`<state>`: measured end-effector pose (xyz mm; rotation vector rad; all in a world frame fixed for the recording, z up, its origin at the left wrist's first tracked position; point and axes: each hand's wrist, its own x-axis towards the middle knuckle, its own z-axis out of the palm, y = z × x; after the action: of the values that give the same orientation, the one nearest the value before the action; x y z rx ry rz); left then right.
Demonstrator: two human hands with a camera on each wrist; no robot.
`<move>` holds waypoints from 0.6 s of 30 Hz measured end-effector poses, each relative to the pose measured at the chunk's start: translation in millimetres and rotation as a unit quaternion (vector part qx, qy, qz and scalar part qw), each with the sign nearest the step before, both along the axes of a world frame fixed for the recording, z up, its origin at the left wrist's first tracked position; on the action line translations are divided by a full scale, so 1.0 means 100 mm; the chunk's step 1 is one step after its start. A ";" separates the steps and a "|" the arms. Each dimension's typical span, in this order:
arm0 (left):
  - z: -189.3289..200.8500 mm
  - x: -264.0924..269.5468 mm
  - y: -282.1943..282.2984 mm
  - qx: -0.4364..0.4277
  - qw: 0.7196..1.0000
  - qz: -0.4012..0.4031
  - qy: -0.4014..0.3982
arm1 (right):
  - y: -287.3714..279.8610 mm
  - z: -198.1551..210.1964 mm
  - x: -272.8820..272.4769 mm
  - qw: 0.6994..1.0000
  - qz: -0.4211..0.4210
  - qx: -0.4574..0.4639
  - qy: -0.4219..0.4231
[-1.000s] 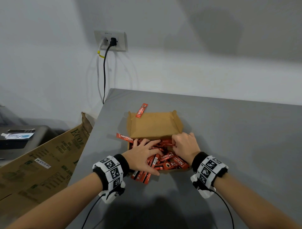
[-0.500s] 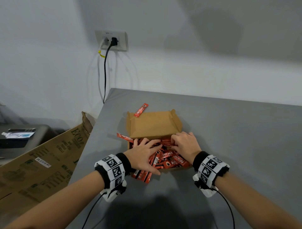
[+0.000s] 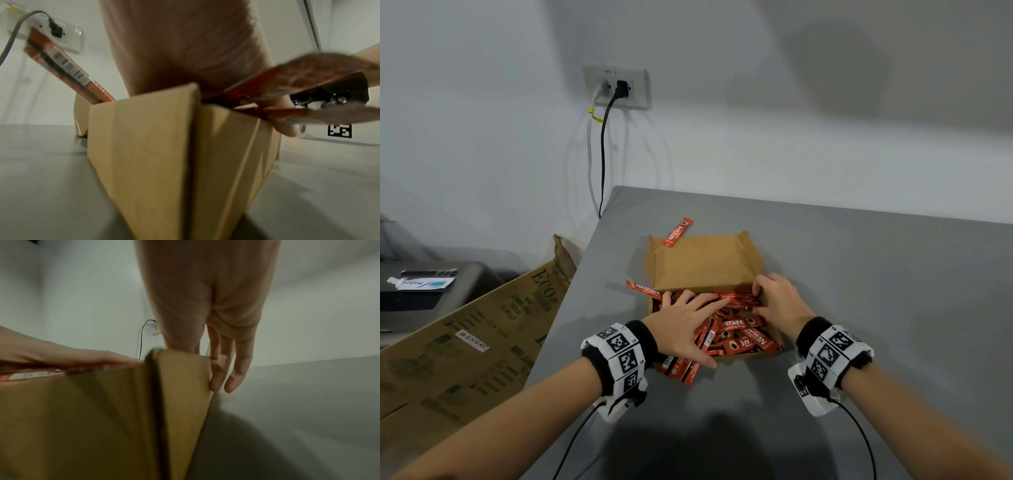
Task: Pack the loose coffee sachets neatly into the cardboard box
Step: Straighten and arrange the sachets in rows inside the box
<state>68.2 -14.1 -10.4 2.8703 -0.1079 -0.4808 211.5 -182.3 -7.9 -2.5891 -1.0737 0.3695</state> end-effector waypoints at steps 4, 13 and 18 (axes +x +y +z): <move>0.00 0.03 -0.05 0.059 0.998 -0.014 -0.011 | 0.02 -0.02 0.01 1.000 -0.016 0.000 -0.006; -0.03 0.04 -0.05 0.071 0.997 -0.016 -0.017 | 0.02 -0.05 -0.06 0.999 -0.032 -0.019 -0.036; -0.02 0.03 -0.05 0.061 0.998 -0.007 -0.013 | 0.02 0.10 -0.19 0.987 0.012 -0.002 -0.159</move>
<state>71.6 -19.4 -12.0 2.9968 -0.1073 -0.4683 192.9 -180.4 2.2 -2.7007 -1.2064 -0.0393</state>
